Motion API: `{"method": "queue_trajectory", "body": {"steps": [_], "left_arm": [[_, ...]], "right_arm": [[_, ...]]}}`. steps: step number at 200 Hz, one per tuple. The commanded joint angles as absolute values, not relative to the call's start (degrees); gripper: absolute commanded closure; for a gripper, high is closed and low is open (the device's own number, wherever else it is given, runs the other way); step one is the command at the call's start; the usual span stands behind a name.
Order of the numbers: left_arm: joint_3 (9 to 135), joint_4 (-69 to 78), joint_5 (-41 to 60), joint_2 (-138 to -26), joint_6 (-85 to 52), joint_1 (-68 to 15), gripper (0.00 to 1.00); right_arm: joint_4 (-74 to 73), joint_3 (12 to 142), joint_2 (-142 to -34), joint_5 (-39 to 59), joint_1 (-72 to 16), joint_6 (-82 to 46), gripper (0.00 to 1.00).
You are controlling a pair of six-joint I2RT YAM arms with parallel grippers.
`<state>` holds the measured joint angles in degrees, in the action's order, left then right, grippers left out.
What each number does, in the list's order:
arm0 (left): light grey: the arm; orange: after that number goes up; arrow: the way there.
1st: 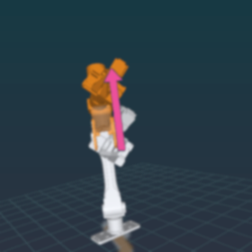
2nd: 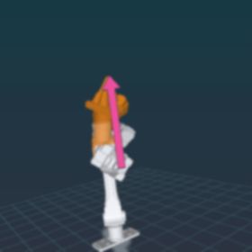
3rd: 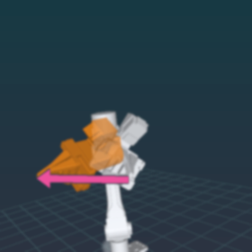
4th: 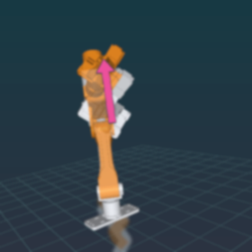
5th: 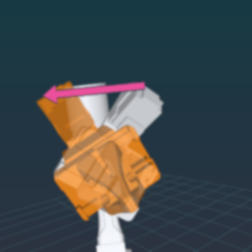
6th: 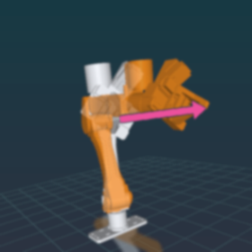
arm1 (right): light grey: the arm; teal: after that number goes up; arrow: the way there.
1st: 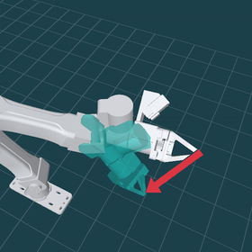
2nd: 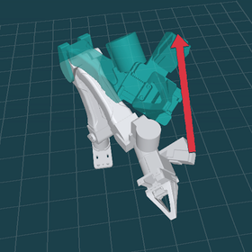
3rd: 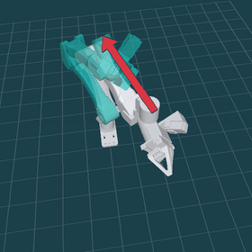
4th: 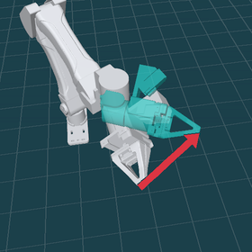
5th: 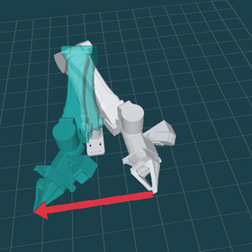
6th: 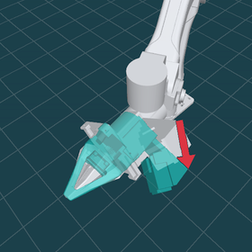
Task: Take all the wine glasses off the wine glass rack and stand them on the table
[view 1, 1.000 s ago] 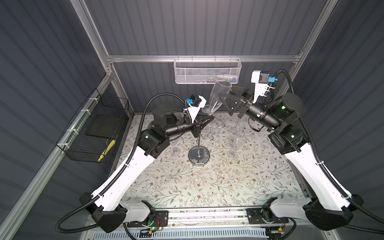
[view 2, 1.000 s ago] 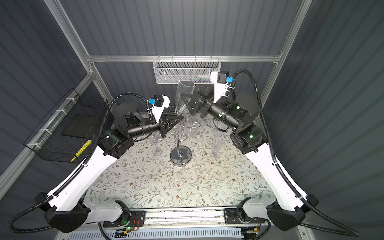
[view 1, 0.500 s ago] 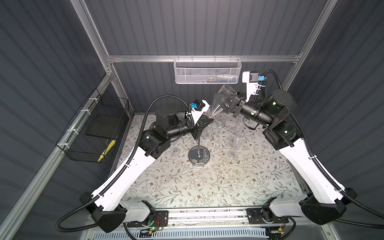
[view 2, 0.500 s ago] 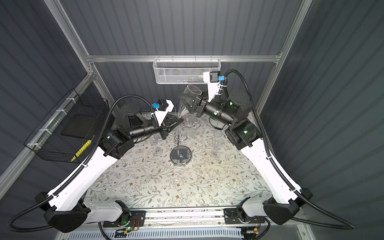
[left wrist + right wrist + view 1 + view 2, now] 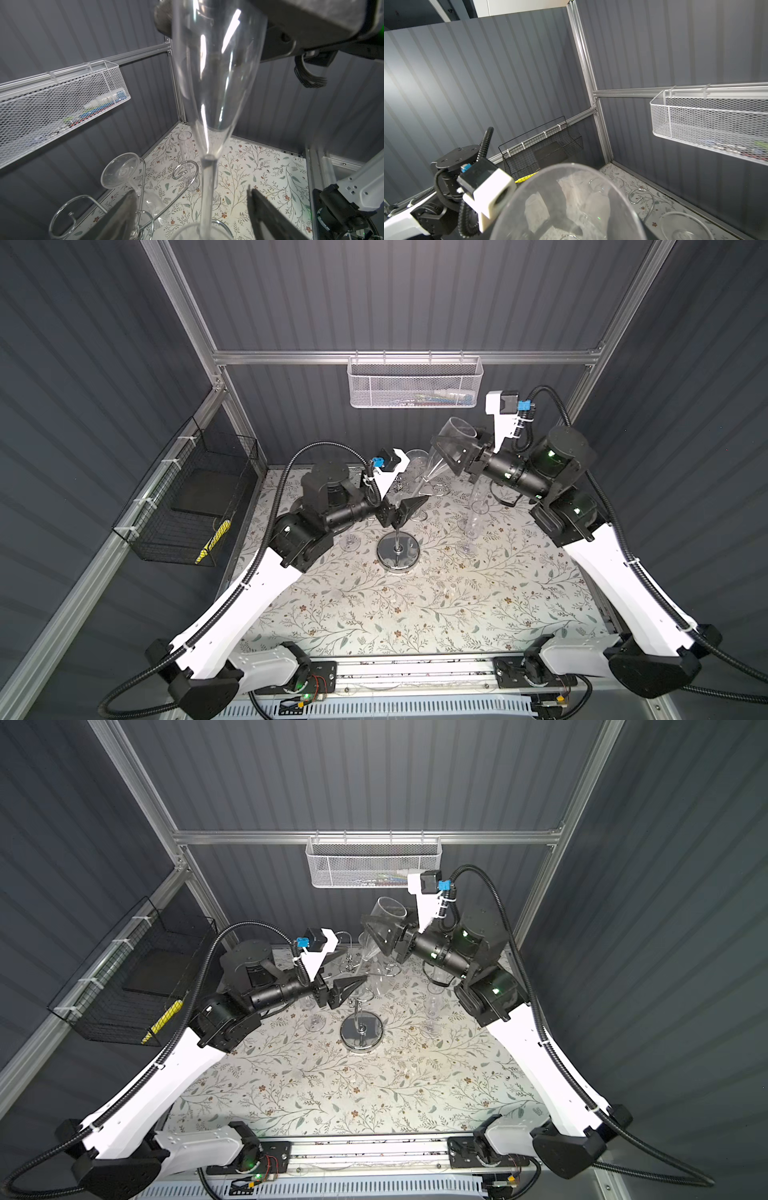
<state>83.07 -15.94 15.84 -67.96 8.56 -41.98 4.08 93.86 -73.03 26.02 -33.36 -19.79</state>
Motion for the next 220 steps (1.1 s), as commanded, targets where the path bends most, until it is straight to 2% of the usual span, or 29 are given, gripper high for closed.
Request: {"method": "queue_trajectory", "body": {"steps": [1,30,71,134,178,220], "left_arm": [[81.6,-11.3,11.3,-62.4,6.5,-42.2,0.09],[76.3,-10.6,6.4,-56.4,5.9,-42.2,0.04],[73.0,-11.5,1.4,-51.7,4.8,-42.3,0.02],[72.8,-11.9,-0.5,-50.5,5.1,-42.2,0.00],[73.1,-12.0,-1.7,-50.8,5.9,-42.2,0.00],[73.2,-11.8,-3.3,-51.2,6.4,-42.2,0.00]], "right_arm": [[6.7,93.6,-67.7,23.2,-33.3,-12.9,0.54],[12.9,89.8,-60.4,16.9,-32.9,-7.5,0.54],[18.0,74.5,-47.2,6.1,-33.0,-3.9,0.56],[21.3,56.3,-33.8,-0.4,-32.9,-4.5,0.58],[13.2,40.8,-31.4,0.4,-33.0,-4.9,0.59],[-3.7,26.5,-33.5,-0.6,-33.0,-4.0,0.59]]}}
